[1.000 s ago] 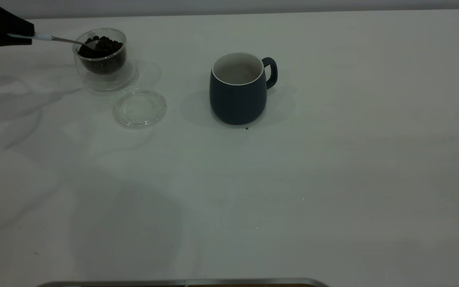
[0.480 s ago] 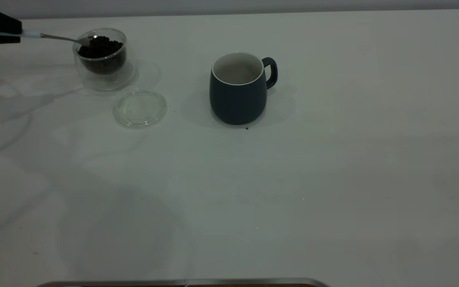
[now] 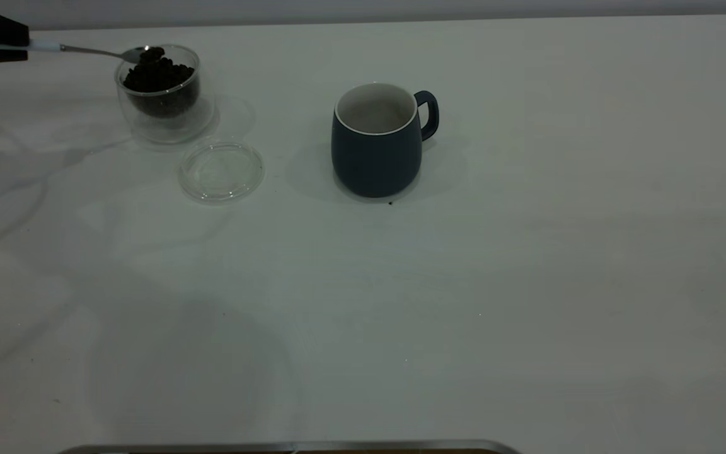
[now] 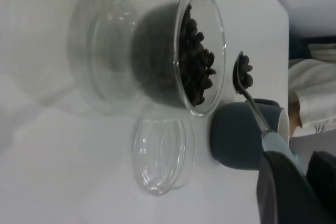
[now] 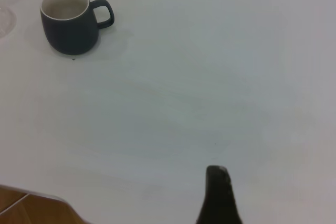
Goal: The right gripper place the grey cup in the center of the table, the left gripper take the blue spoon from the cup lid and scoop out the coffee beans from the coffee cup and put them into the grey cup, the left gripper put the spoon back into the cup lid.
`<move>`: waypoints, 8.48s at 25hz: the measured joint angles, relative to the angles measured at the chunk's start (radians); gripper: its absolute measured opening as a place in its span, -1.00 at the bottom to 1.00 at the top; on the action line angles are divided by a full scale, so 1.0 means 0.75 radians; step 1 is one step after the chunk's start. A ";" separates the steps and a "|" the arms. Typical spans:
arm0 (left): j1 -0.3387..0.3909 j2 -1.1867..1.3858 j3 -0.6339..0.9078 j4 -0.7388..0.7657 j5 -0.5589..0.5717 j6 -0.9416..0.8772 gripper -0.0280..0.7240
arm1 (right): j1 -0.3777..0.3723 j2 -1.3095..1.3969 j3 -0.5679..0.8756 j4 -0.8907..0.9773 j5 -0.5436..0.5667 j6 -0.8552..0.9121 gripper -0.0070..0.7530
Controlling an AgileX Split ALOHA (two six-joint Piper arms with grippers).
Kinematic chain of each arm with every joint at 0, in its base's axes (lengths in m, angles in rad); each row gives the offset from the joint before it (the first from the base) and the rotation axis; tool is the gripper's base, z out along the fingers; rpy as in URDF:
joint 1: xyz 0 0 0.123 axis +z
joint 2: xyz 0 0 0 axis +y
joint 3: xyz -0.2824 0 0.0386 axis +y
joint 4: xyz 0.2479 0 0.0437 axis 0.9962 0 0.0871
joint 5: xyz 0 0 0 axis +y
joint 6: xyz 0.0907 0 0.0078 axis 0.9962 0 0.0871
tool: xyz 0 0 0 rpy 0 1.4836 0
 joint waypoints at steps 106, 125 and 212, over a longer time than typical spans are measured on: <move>-0.395 0.000 0.000 -0.122 0.084 0.218 -0.58 | 0.000 0.000 0.000 0.000 0.000 0.000 0.58; -0.095 0.000 0.000 0.245 0.091 0.007 -0.58 | 0.000 0.000 0.000 0.000 0.000 0.000 0.58; -0.245 -0.180 -0.652 0.912 0.112 -0.624 0.65 | 0.000 0.000 0.000 0.000 0.000 0.000 0.58</move>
